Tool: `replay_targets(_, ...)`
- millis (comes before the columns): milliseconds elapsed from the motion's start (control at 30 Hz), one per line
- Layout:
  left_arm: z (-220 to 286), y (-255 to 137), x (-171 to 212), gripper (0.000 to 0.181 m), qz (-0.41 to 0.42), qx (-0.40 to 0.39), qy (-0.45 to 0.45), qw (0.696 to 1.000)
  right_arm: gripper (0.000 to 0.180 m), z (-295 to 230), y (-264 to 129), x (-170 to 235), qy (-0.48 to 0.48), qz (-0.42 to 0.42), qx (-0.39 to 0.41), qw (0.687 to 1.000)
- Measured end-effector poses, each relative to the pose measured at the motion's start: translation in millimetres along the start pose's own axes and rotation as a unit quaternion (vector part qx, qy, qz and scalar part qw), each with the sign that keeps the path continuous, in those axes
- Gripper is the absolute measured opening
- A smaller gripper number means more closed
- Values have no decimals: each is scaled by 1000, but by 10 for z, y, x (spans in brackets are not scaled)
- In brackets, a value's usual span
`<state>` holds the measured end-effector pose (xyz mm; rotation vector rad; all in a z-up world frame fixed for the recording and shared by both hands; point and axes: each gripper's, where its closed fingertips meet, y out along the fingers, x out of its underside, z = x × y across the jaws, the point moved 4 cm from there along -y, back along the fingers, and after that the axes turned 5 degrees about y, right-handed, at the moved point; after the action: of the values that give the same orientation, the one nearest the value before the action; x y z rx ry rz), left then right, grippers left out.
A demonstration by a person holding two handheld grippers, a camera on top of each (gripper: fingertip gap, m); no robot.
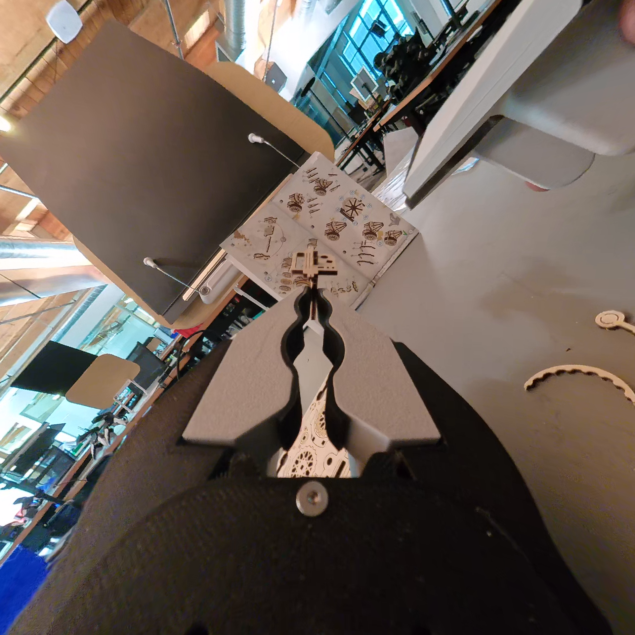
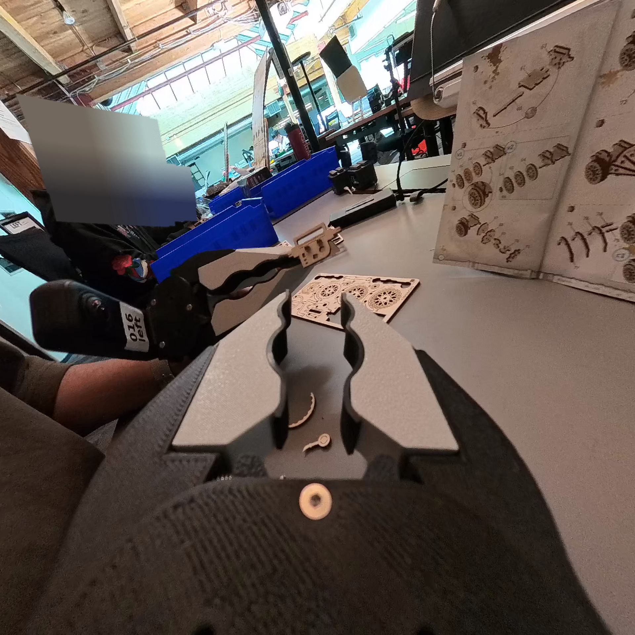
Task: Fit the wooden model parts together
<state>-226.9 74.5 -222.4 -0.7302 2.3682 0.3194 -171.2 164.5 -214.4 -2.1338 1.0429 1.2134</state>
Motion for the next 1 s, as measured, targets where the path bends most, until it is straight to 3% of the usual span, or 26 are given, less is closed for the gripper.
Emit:
replay_targets(300, 210, 13, -74, 3, -6, -15, 151, 988, 45, 29, 144, 35, 59, -11, 3, 998)
replay_targets(433, 246, 21, -88, 3, -10, -22, 179, 984, 50, 70, 241, 27, 78, -25, 11, 997)
replay_targets(667, 293, 21, -90, 3, -7, -3, 173, 985, 50, 105, 353, 27, 129, -35, -13, 991)
replay_targets(800, 310, 14, -92, 3, -3, 3, 169, 986, 31, 124, 342, 76, 141, -44, -15, 989)
replay_targets(1000, 211, -43, -80, 5, 41, 26, 60, 997, 31, 193, 218, 7, 185, -6, -39, 982)
